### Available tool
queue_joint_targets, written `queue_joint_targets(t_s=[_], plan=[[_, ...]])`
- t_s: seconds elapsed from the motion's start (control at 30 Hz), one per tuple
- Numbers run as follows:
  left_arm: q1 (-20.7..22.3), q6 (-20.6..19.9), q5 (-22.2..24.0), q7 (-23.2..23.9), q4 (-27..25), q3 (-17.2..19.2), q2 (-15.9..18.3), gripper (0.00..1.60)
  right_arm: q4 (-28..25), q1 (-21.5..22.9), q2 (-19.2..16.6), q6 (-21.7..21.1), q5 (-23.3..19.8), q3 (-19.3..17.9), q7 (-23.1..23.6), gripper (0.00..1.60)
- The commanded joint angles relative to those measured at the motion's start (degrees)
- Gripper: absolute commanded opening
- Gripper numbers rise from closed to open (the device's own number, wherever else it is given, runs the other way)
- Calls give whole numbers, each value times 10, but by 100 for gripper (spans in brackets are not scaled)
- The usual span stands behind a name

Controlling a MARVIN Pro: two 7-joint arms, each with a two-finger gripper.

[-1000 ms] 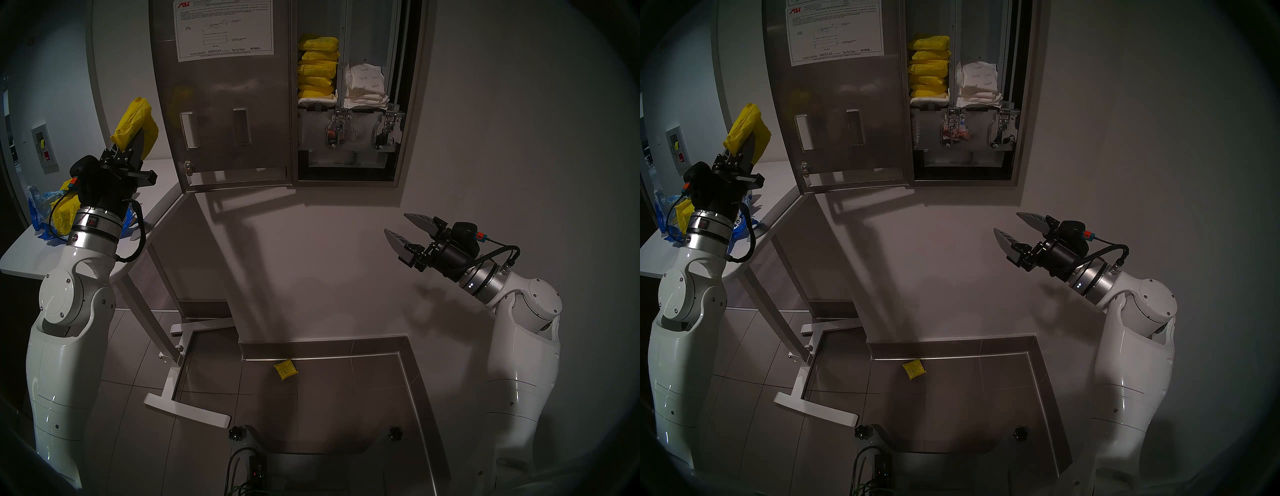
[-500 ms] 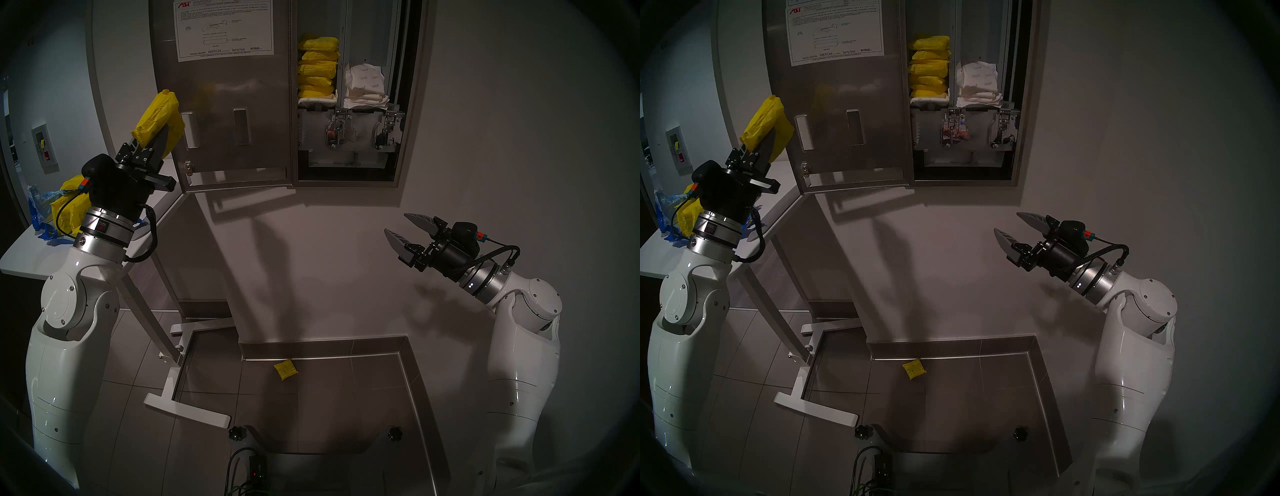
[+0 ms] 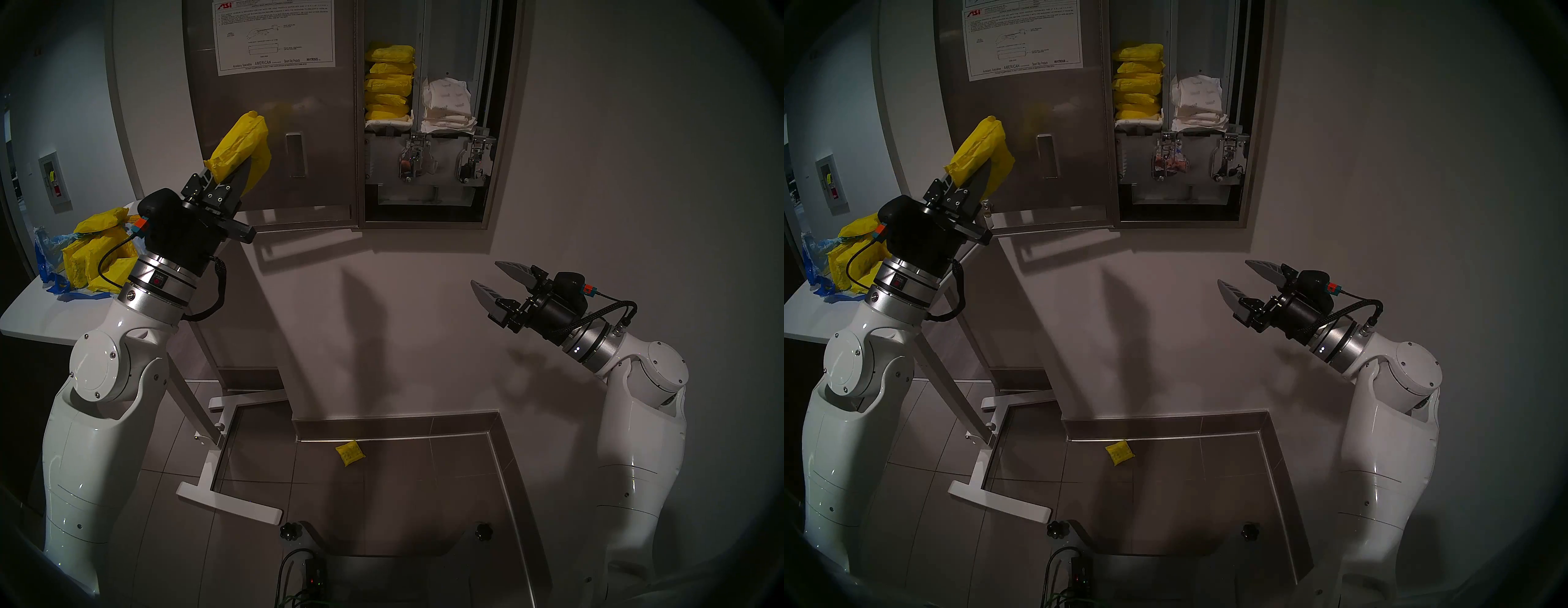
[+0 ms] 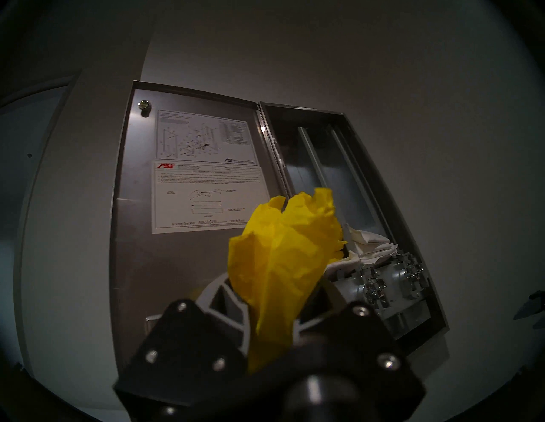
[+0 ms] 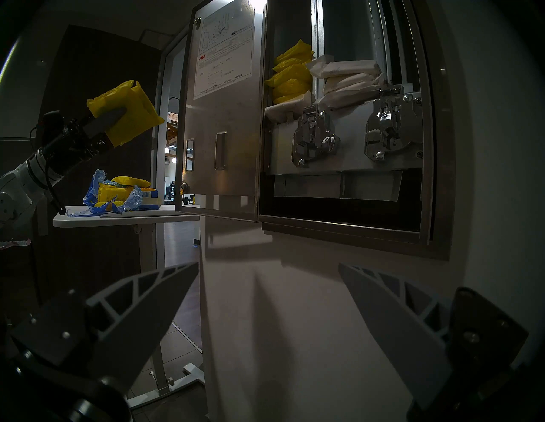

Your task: Open the dispenser door, put the pads inside, close the door

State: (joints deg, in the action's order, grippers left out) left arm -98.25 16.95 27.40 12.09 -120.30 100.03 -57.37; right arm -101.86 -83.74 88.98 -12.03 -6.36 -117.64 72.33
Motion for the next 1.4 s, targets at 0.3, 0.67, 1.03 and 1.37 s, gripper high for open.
queue_joint_targets(t_s=[0.3,0.67,1.03,1.37], plan=[[30,6,-16,-6,-27,-30,4,0,-15,14,-1,0,-5,1,1,160],[1,-1,63,49,-9,-19,22,0,-15,14,-1,0,-5,1,1,160],[-17,-32,122,82,14,-27,26,0,-15,14,-1,-1,-5,1,1,160],[-2,-39,128,88,39,-41,15,0,-15,14,-1,-1,-5,1,1,160]])
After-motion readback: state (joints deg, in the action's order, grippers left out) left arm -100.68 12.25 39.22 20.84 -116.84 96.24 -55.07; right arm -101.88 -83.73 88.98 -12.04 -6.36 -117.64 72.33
